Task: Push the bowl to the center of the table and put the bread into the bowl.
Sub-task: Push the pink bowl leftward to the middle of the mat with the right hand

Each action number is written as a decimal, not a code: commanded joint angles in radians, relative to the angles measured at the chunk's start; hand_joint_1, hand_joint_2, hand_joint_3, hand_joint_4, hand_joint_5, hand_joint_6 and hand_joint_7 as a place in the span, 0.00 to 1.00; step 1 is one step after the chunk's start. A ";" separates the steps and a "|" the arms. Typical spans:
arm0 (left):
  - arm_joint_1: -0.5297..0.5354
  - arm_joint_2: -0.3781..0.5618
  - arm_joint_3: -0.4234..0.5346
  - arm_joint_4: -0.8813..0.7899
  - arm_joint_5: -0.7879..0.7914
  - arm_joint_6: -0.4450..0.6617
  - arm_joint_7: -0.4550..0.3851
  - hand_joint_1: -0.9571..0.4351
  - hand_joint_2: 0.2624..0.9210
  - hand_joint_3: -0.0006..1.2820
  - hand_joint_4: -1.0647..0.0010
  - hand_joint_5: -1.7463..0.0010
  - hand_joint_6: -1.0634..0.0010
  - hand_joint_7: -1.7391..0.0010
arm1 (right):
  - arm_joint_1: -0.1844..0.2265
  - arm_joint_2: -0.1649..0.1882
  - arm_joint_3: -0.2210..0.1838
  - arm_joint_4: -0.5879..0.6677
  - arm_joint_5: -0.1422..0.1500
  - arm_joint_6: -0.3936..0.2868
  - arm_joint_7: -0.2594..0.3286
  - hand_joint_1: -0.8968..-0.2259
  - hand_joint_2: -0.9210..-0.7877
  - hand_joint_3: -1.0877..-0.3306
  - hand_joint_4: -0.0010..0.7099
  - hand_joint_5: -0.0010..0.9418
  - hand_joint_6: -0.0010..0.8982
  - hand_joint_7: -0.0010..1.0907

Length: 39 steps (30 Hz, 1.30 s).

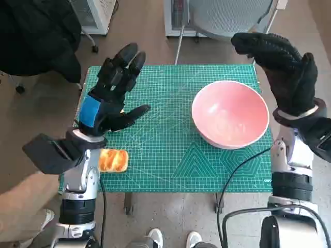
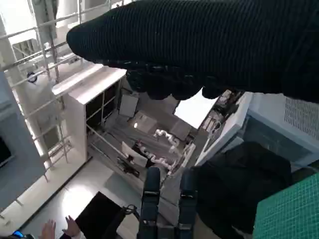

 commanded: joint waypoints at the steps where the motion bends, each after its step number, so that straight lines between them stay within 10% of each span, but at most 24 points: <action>1: -0.013 -0.001 -0.002 -0.008 -0.011 0.006 -0.005 0.44 1.00 0.14 0.90 1.00 0.99 0.77 | 0.031 0.001 0.003 -0.005 0.003 0.019 -0.004 0.27 0.00 0.30 0.32 0.00 0.33 0.00; 39: -0.001 0.013 0.010 -0.026 -0.035 0.027 -0.011 0.44 1.00 0.14 0.91 1.00 0.99 0.77 | 0.040 0.009 0.002 -0.013 0.000 0.020 -0.013 0.25 0.00 0.30 0.32 0.00 0.32 0.00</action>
